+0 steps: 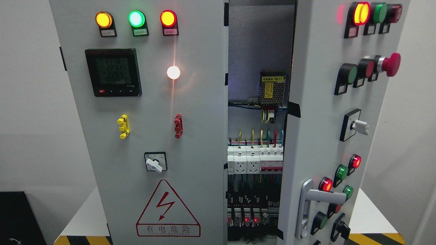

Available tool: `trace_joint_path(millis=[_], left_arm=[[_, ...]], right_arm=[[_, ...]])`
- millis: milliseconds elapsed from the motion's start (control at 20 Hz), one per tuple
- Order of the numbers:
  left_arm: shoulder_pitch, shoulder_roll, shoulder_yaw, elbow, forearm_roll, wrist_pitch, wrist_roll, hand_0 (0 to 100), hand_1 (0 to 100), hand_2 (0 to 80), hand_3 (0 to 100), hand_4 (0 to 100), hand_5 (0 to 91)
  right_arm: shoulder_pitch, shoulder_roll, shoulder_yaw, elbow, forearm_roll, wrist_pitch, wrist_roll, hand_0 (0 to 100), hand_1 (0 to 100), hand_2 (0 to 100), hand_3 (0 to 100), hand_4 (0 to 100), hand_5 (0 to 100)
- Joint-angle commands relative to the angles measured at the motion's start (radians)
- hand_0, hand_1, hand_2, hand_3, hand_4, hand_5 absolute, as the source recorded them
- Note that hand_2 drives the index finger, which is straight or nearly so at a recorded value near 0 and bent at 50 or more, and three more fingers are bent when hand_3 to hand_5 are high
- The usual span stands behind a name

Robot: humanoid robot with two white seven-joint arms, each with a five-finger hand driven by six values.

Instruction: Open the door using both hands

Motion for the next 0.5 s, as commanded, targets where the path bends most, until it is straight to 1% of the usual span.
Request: trace_joint_path(millis=[0,451], left_arm=[[0.029,0.016,-0.003,-0.039,0.003,-0.006,0.005,0,0,0.0,0,0,0.0],[0.030,0.019,-0.006,-0.045,0.003,-0.007,0.010,0,0,0.0,0,0,0.0]], right_arm=[[0.000,0.000,-0.002,0.000,0.000,0.000,-0.001,19,0,0,0,0,0],[0.000,0.001,-0.002,0.000,0.000,0.000,-0.001,19,0,0,0,0,0]])
